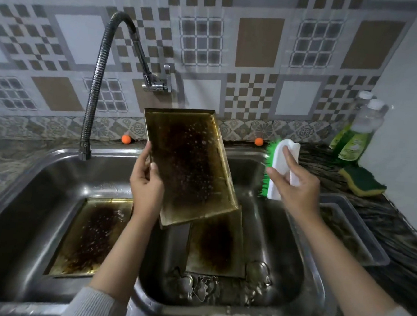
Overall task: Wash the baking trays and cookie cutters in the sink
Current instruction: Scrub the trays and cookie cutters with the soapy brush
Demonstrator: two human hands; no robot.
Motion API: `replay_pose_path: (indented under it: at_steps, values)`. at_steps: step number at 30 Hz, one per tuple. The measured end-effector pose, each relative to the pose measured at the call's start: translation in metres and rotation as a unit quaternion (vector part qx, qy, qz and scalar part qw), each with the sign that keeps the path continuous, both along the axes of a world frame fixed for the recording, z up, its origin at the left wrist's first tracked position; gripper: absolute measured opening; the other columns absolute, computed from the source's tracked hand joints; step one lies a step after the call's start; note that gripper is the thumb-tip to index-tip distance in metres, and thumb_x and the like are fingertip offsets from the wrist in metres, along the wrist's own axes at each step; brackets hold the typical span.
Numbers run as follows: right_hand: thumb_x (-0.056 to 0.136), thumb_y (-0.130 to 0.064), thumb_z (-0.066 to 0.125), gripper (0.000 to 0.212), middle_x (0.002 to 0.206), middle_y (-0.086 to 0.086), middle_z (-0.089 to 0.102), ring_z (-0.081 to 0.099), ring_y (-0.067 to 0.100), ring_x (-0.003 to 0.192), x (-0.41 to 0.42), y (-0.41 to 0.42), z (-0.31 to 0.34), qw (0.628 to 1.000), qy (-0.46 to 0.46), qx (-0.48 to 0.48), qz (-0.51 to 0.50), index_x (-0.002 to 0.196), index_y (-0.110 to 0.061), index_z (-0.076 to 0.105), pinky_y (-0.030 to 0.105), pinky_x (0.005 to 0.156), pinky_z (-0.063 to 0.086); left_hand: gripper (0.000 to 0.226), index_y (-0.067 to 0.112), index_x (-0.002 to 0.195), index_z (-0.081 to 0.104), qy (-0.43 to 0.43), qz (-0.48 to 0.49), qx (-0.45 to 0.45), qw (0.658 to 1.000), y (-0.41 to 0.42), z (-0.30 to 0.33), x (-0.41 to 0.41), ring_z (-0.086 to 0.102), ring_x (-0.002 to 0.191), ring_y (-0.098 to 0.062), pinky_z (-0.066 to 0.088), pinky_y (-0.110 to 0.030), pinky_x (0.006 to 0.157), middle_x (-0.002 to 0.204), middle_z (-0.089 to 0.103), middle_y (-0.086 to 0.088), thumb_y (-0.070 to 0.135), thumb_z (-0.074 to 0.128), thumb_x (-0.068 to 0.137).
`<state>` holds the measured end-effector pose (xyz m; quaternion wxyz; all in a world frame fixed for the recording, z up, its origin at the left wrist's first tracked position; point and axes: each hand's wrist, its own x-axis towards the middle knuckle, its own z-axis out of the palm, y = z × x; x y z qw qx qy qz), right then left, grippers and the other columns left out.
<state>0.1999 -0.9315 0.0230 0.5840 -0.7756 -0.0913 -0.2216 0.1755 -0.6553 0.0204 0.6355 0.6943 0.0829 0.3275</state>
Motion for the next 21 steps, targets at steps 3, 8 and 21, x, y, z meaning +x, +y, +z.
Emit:
replay_pose_path:
  at_steps: [3, 8, 21]
  values:
    - [0.068, -0.055, 0.072, 0.056, 0.135, -0.012, 0.048, 0.048, 0.004, 0.124, 0.003, 0.0, -0.006, 0.998, 0.057, -0.009, 0.033, 0.12, -0.054, 0.051, 0.029, 0.103, 0.044, 0.046, 0.029, 0.132, 0.052, 0.025, -0.033, -0.05, 0.998, -0.013, -0.007, -0.002, 0.055, 0.121, -0.017, 0.044, -0.028, 0.103, 0.125, 0.06, 0.008, 0.001, 0.037, 0.099]
    - [0.074, -0.032, 0.072, 0.06, 0.135, -0.011, 0.05, 0.045, -0.009, 0.124, -0.01, 0.021, -0.004, 0.99, 0.068, 0.037, 0.118, 0.129, -0.03, 0.049, 0.015, 0.104, 0.037, 0.048, 0.031, 0.129, 0.052, 0.064, -0.068, -0.058, 0.994, -0.032, -0.023, 0.0, 0.047, 0.13, -0.023, 0.032, -0.048, 0.113, 0.134, 0.055, -0.003, -0.002, 0.037, 0.098]
    - [0.084, 0.0, 0.066, 0.047, 0.13, -0.003, 0.058, 0.052, 0.005, 0.123, -0.014, 0.02, -0.002, 0.982, 0.079, 0.127, 0.113, 0.114, -0.037, 0.063, 0.03, 0.106, 0.041, 0.051, 0.023, 0.149, 0.028, 0.194, -0.204, -0.052, 0.958, -0.05, -0.03, 0.0, 0.038, 0.135, -0.016, 0.035, -0.027, 0.104, 0.146, 0.041, -0.001, 0.025, 0.044, 0.1]
